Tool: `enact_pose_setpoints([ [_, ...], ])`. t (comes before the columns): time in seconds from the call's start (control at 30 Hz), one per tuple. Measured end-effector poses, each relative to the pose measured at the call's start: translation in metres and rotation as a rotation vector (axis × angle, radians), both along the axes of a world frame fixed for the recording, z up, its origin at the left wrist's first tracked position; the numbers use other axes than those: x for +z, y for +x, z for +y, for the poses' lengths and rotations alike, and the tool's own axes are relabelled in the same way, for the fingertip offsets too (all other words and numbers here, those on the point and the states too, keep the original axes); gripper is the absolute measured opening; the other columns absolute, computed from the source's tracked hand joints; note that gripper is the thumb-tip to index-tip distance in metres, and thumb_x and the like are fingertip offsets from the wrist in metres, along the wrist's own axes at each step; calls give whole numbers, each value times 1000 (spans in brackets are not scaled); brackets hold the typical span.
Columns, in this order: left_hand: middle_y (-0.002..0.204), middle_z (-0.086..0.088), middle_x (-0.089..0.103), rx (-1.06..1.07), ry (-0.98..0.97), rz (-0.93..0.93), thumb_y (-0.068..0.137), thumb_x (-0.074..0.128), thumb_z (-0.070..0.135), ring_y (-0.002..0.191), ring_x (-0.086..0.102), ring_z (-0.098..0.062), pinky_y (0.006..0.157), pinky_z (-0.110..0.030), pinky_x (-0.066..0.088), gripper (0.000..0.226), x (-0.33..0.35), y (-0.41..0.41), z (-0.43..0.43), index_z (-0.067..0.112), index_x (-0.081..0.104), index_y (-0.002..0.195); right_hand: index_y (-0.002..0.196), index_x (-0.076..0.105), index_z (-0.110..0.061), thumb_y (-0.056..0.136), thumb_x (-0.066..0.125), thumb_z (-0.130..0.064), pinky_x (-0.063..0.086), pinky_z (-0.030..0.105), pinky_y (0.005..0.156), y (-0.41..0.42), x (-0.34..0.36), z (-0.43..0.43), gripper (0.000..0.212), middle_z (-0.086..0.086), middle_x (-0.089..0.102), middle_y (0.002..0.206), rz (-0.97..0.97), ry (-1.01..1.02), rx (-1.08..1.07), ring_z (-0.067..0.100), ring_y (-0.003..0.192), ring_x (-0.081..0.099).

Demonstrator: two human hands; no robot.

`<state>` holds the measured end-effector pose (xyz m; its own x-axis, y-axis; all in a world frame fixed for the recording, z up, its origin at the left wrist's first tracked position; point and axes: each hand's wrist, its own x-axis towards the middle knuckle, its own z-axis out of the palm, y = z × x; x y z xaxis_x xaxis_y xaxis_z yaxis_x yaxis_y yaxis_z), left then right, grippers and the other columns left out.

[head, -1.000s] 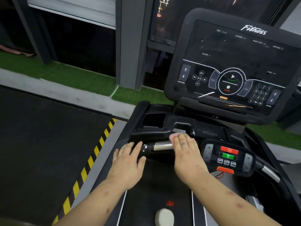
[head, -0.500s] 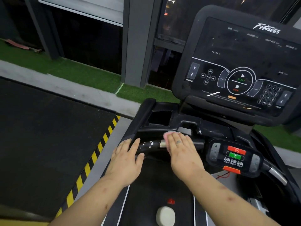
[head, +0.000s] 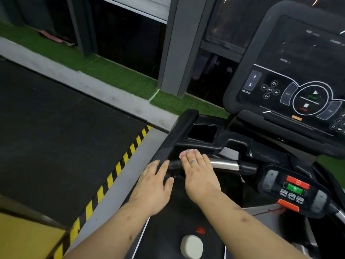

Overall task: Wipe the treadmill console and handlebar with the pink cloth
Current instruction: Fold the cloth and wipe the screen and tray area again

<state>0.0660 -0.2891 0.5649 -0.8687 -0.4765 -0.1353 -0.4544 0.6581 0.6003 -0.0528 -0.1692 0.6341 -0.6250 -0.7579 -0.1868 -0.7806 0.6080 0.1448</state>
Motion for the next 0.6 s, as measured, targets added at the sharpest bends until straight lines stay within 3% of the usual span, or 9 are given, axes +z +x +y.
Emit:
enact_pose_setpoints([
  [0.17,173,5,3,-3,-16,-11,107,32,54,159,-4,-16,130,-40,12,63,-2,2,7,37,11,164,165,-3,-22,105,37,-18,-2,44,129,-13,10,13,73,3,0,174,15,18,2,24,160,-3],
  [0.33,173,5,2,-16,-8,-11,107,31,55,159,-7,-16,130,-41,12,62,-4,4,6,36,13,164,166,1,-21,106,32,-22,0,43,129,-25,9,34,67,2,12,173,38,-46,-85,26,159,7],
  [0.6,172,4,7,-4,-32,-13,107,31,55,159,-1,-17,129,-41,12,61,-3,1,6,34,19,163,165,-4,-21,105,34,-21,-2,48,129,-10,4,-2,71,5,-1,174,-1,54,32,28,159,-7],
])
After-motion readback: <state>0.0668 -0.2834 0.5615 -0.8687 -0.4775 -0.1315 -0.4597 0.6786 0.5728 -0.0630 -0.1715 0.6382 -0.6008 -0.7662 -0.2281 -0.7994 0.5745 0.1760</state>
